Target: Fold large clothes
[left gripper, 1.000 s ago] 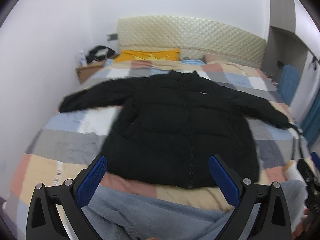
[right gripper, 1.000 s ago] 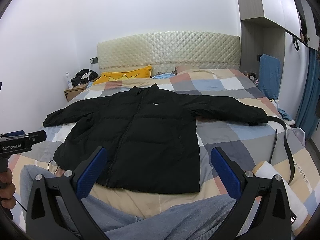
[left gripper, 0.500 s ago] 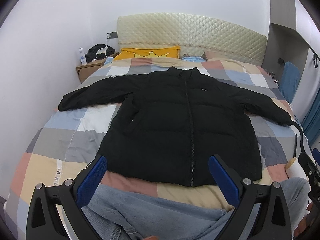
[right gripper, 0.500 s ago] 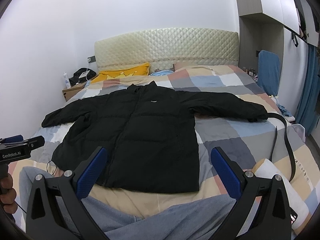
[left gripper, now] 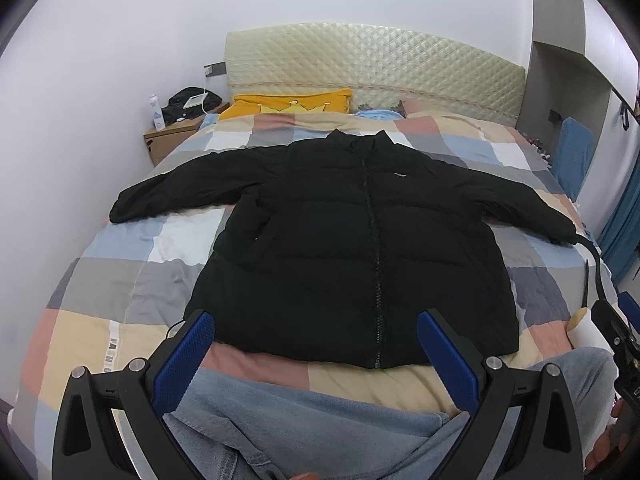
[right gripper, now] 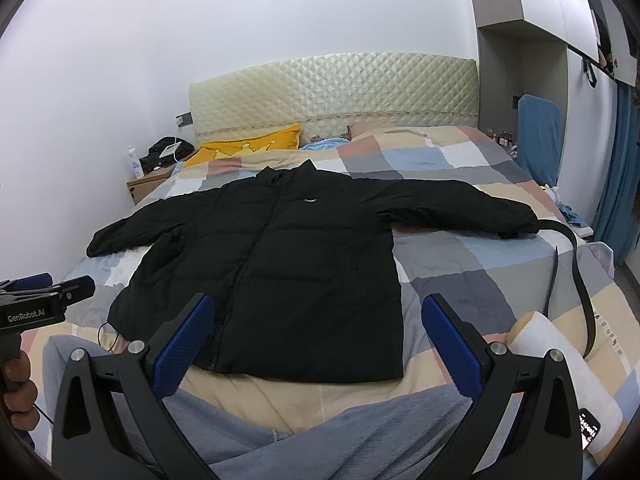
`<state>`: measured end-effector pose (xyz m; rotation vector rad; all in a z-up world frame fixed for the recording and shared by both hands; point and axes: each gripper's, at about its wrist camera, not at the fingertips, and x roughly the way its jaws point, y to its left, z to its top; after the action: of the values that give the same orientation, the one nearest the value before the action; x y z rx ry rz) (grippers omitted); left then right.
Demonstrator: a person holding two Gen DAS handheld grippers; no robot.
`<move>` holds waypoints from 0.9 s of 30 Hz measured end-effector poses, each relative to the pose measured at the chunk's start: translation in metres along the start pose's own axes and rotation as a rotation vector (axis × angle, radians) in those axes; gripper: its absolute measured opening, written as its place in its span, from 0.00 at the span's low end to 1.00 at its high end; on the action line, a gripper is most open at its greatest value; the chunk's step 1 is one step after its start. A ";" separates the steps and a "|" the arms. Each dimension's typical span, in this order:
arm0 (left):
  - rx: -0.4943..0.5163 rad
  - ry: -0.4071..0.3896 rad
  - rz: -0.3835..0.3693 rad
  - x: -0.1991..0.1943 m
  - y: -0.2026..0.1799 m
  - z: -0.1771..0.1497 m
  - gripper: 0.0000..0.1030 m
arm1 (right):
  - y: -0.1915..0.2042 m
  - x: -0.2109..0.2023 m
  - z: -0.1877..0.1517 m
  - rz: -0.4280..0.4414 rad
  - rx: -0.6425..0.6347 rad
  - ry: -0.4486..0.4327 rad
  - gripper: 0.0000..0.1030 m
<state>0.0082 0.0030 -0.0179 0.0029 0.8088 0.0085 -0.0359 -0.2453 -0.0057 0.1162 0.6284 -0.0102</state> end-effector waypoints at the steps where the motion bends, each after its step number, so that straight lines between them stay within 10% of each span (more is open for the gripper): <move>1: 0.000 0.000 -0.005 0.001 0.001 0.000 1.00 | 0.001 0.000 0.001 0.002 0.000 0.000 1.00; 27: -0.002 -0.055 -0.124 0.009 -0.006 0.032 1.00 | -0.011 -0.002 0.023 -0.049 0.003 -0.080 1.00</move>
<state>0.0375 -0.0028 -0.0025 -0.0488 0.7525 -0.1077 -0.0247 -0.2592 0.0125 0.1027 0.5516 -0.0630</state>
